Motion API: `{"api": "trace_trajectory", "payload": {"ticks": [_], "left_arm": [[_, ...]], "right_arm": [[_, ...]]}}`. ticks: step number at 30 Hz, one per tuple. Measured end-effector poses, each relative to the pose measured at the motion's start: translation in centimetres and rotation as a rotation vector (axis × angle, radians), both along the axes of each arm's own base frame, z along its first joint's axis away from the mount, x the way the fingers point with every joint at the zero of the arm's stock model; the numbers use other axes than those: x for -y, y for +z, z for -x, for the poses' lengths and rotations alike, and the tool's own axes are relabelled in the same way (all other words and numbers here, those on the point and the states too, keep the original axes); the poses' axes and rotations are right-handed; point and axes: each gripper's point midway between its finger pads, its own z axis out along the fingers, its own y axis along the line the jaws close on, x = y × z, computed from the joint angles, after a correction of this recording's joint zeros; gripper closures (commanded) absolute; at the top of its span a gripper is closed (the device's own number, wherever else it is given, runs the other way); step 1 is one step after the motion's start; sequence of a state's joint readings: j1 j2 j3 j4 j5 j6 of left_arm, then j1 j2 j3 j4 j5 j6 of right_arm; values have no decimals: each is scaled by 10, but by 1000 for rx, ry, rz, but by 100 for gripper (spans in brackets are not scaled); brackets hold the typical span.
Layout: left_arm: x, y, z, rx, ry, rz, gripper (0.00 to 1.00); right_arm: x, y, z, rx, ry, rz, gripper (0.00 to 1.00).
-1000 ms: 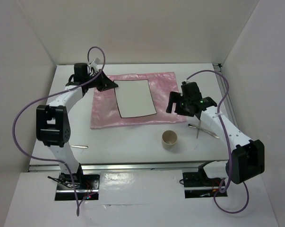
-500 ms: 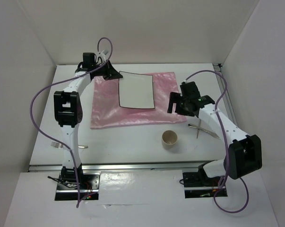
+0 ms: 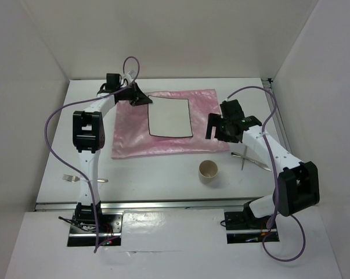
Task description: Set the dinner table for one person
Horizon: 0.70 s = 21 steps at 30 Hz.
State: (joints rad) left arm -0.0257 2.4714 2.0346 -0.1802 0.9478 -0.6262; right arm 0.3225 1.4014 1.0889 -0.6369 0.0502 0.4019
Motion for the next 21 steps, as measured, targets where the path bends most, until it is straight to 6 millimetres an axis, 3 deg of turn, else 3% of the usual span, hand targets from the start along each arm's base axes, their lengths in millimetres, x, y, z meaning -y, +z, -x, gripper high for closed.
{"api": "trace_trajectory", "payload": {"ticks": [2,4,5,6,9,13,17,21], "left_arm": [[0,1,-1,4,0,-1,99],[0,1,-3,4,0,-1,85],[0,1,-4,6,-1,-1,62],[0,-3,-5,8,-2,-4,49],[1,-8,-4,-28,-5,11,30],[-1,-22,-1,-82,6,-2,18],[-3,-28,2,-115,22,-25,0],[-6,-32,2,-122,37,-77,0]], "right_arm": [[0,0,0,0,0,0,6],[0,0,0,-1,-1,0,6],[0,0,0,-1,-1,0,6],[0,0,1,-1,-1,0,6],[0,2,1,4,-1,-1,6],[1,5,2,10,-1,-3,6],[2,13,7,23,0,-8,6],[4,26,20,45,5,-26,6]]}}
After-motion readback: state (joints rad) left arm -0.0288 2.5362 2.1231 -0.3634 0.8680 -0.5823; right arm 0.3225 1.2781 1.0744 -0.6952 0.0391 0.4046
